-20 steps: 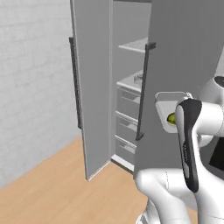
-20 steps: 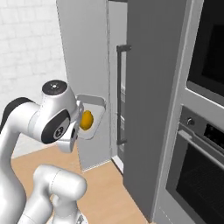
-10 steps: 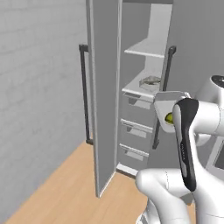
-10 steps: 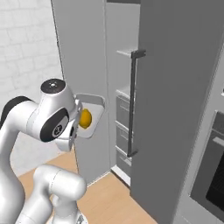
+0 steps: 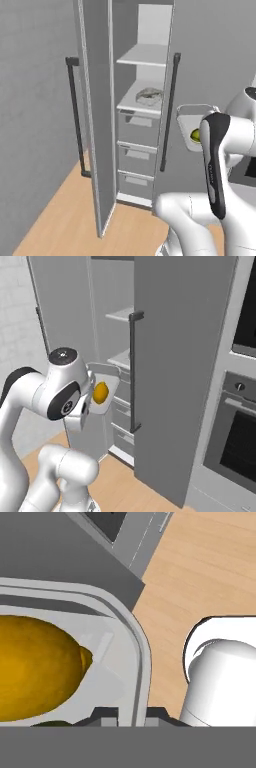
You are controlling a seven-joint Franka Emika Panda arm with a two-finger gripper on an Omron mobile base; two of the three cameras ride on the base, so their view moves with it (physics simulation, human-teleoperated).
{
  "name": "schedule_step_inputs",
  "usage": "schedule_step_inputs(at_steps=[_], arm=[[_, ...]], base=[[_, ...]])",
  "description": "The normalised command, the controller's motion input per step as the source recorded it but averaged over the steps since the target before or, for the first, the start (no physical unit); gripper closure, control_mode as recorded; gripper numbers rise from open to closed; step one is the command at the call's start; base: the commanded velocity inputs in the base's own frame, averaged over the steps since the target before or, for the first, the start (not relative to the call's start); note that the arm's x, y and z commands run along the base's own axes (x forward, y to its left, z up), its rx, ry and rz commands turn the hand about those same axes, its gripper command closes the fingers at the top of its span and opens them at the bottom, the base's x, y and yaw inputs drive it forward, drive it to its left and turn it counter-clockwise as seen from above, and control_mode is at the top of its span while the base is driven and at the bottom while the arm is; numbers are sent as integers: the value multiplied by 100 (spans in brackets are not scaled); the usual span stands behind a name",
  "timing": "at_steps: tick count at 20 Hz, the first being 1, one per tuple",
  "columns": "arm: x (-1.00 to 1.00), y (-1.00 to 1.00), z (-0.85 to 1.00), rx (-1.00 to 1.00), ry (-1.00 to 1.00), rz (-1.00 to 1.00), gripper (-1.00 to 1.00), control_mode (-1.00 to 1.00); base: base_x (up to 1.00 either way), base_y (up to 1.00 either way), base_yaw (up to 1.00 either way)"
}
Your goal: Take the meat container that has the fish and place it on the second highest rack of the freezer. Then take the vegetable container that has the lemon and lime and place it on the highest rack of the freezer.
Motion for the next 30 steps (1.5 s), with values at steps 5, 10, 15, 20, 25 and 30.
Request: schedule_step_inputs(at_steps=[5, 10, 15, 20, 25, 30], arm=[[0, 0, 0, 0, 0, 0, 100, 100], [0, 0, 0, 0, 0, 0, 100, 100], [0, 0, 0, 0, 0, 0, 100, 100], [0, 0, 0, 0, 0, 0, 100, 100], [0, 0, 0, 0, 0, 0, 100, 100], [0, 0, 0, 0, 0, 0, 100, 100]], base=[[61, 94, -20], [35, 14, -15], [62, 0, -19], [86, 15, -19], [61, 66, -21], [41, 12, -16]])
